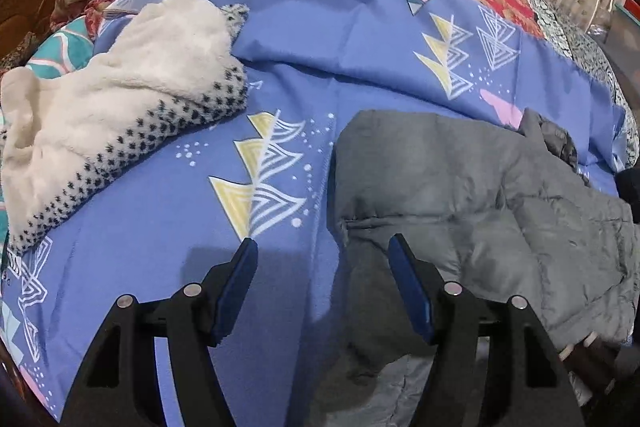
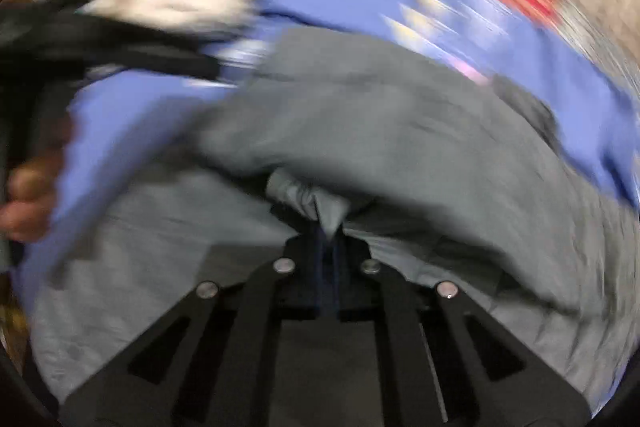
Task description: Fold large clothes
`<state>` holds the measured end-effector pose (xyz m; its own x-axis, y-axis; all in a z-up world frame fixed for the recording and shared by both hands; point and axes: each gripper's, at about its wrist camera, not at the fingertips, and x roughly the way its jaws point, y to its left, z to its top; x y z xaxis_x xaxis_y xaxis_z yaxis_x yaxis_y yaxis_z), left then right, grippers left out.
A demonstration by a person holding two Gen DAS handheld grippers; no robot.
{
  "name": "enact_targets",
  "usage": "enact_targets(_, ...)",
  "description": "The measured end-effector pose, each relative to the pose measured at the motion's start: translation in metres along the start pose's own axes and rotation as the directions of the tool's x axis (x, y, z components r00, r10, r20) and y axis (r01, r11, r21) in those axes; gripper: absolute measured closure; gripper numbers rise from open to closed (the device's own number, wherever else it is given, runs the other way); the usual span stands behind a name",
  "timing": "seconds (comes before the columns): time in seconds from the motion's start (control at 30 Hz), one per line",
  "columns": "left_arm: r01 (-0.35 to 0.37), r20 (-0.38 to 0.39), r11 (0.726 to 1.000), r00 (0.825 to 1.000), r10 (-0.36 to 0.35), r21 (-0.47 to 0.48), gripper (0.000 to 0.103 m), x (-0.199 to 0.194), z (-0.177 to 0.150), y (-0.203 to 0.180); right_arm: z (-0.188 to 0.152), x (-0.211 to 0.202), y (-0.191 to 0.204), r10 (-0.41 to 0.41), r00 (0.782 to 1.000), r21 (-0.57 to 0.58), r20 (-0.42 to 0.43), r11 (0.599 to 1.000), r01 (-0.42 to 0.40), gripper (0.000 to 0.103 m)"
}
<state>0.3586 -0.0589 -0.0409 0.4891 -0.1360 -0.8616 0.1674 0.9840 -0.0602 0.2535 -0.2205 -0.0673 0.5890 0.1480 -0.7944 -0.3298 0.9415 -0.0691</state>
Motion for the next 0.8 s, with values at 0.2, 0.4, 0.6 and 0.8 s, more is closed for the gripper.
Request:
enact_targets(0.2,0.000,0.033,1.000,0.999,-0.001,0.024,0.017,-0.017,0.000,0.003,-0.016,-0.003,0.004,0.099,0.995,-0.022,-0.030,0.995,-0.100,0.053)
enact_targets(0.4,0.029,0.093,0.993,0.995,-0.039,0.111,0.017,-0.029,0.002,-0.032,-0.061,-0.118,-0.101,0.075,0.974,0.288,0.214,0.948,-0.136,0.040)
enact_targets(0.6,0.057,0.060,0.986,0.996,-0.068,0.160,0.017,-0.021,-0.014,-0.071,-0.107,-0.122,-0.245,-0.235,0.971,0.671,0.031,0.725,0.154,0.042)
enact_targets(0.8,0.067,0.064,0.986,0.995,-0.078,0.154,0.017,-0.031,-0.017,-0.073,-0.089,-0.154,-0.218,-0.185,0.974,0.604,0.134,0.794,0.068,0.099)
